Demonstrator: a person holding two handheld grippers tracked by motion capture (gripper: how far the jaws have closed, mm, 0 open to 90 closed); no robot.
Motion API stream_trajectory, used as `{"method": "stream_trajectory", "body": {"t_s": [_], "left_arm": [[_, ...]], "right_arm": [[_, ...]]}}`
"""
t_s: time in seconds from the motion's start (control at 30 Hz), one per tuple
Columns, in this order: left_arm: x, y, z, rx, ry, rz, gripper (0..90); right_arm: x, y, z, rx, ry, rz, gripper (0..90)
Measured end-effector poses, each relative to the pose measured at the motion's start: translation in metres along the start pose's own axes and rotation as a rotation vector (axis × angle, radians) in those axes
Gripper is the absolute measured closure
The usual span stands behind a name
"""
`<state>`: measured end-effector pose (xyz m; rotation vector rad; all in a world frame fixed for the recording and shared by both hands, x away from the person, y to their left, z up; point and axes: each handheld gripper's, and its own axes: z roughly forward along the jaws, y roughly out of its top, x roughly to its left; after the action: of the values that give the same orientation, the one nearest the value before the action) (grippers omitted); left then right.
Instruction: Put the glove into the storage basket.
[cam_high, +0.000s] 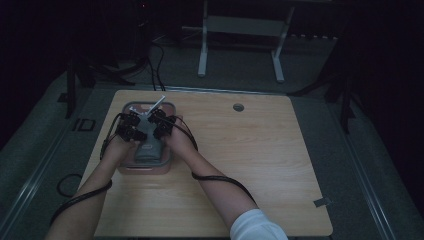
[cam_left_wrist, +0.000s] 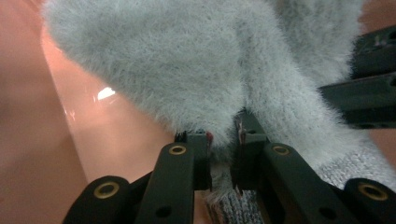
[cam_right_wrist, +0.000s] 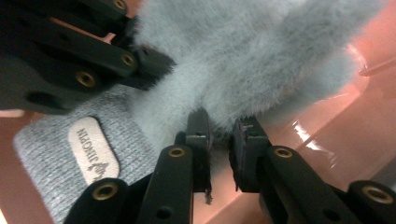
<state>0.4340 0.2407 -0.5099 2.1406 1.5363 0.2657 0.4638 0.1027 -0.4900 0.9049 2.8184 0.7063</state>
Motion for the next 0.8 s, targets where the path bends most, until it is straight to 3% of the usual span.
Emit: {"method": "stream_trajectory", "body": {"t_s": [0.17, 0.3, 0.33, 0.4, 0.5, 0.63, 0.73, 0.8], "left_arm": [[-0.001, 0.000, 0.003, -0.003, 0.017, -0.013, 75.6], [0.002, 0.001, -0.001, -0.027, 0.001, -0.038, 68.6], [0.002, 0.001, -0.003, -0.037, -0.006, -0.029, 66.3], [0.003, 0.000, -0.008, -0.063, 0.011, -0.017, 55.8], [0.006, -0.002, -0.022, -0.131, -0.015, -0.048, 43.1], [0.003, -0.004, -0.040, -0.195, -0.042, -0.017, 30.9], [-0.001, -0.007, -0.050, -0.241, -0.063, -0.004, 28.0], [-0.007, -0.011, -0.055, -0.274, -0.037, 0.017, 24.7]], "right_arm": [[-0.002, -0.002, -0.001, -0.015, -0.016, -0.003, 65.8], [-0.007, -0.003, -0.010, -0.045, -0.003, 0.001, 60.0], [-0.007, -0.003, -0.013, -0.055, 0.010, 0.008, 57.7], [-0.009, -0.003, -0.020, -0.080, 0.025, 0.015, 53.6], [-0.011, -0.005, -0.030, -0.117, 0.060, 0.015, 48.1], [-0.013, -0.007, -0.041, -0.151, 0.087, 0.020, 39.2], [-0.013, -0.010, -0.052, -0.182, 0.114, 0.009, 30.4], [-0.012, -0.013, -0.058, -0.187, 0.137, -0.020, 24.2]]}}
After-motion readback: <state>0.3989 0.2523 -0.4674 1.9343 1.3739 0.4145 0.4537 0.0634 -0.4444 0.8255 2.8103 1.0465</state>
